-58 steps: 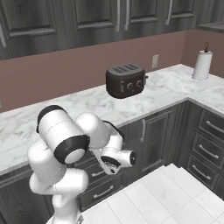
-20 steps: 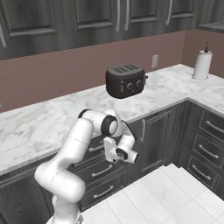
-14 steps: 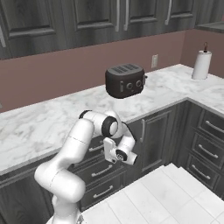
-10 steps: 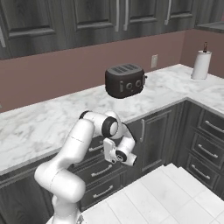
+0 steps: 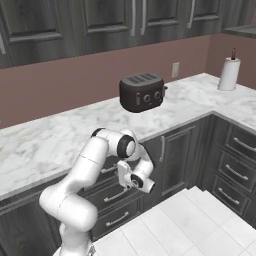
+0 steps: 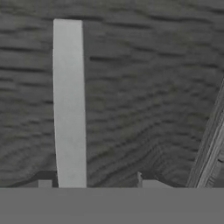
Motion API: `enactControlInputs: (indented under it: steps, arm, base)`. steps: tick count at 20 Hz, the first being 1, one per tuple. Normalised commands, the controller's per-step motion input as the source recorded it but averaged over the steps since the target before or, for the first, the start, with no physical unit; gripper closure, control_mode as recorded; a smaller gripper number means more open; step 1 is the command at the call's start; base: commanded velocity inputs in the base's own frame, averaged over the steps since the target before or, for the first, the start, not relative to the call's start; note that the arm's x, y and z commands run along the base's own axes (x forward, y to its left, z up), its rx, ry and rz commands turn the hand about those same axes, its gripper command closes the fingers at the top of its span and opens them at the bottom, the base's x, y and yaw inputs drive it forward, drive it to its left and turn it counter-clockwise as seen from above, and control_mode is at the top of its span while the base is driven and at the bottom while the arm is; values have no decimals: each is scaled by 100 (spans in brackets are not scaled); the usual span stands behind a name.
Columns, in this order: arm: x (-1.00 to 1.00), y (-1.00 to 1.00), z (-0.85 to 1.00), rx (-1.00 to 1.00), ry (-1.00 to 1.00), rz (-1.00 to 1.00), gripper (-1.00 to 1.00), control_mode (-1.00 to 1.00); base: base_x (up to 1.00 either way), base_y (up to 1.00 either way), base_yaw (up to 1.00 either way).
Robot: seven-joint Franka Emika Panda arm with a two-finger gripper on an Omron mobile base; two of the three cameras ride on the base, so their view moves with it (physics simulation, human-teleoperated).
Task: Take a straw from the drawer in front and place it inside the glass cup on the dining counter.
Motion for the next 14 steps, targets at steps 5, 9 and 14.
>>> enactControlInputs:
  steps: [5,9,14]
  arm:
    - [14,36,12,0,0,-5,100,-100]
    - [12,14,47,0,4,-1,100,-100]
    - [6,13,58,0,2,-3,100,-100]
  base:
    - [0,0,0]
    - [0,0,0]
    - [0,0,0]
